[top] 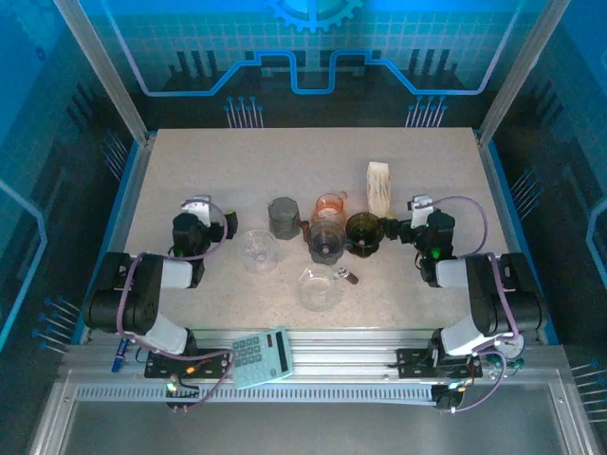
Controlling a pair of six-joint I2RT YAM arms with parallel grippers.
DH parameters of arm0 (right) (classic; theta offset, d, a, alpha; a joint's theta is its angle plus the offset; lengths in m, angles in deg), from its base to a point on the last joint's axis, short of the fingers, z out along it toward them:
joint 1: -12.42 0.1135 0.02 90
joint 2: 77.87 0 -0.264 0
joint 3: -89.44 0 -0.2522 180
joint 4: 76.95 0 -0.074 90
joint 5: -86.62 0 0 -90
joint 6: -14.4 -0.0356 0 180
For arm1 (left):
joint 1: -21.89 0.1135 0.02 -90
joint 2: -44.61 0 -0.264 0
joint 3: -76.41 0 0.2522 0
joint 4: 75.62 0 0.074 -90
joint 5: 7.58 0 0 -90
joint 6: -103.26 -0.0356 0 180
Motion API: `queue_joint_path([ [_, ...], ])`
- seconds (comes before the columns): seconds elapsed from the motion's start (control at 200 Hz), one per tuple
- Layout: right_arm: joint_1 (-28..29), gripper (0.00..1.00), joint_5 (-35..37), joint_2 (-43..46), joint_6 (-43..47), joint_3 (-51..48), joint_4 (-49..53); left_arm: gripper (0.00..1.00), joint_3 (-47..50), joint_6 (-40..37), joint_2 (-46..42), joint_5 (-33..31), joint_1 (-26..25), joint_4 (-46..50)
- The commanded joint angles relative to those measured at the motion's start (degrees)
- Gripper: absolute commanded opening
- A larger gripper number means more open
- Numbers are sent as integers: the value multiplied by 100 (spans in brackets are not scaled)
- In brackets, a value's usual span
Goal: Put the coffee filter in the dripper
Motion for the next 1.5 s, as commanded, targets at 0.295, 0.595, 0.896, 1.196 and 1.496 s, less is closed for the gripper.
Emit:
queue_joint_path([
  [0.295, 55, 100, -95, -47, 63, 137, -193, 99, -104, -15, 64, 137, -10, -160],
  [0.595, 54, 100, -95, -47, 60, 128, -193, 99, -105, -12, 64, 142, -14, -166],
  [0.896, 30, 100, -102, -39, 34, 143, -167, 99, -110, -3, 64, 150, -8, -160],
  [1.196, -67, 100, -220, -31, -52, 116, -219, 99, -119, -3, 28, 130, -7, -124],
  [1.496, -247, 100, 11, 262, -374, -253, -644, 99, -1140, 236, -1046, -170, -16, 2446],
])
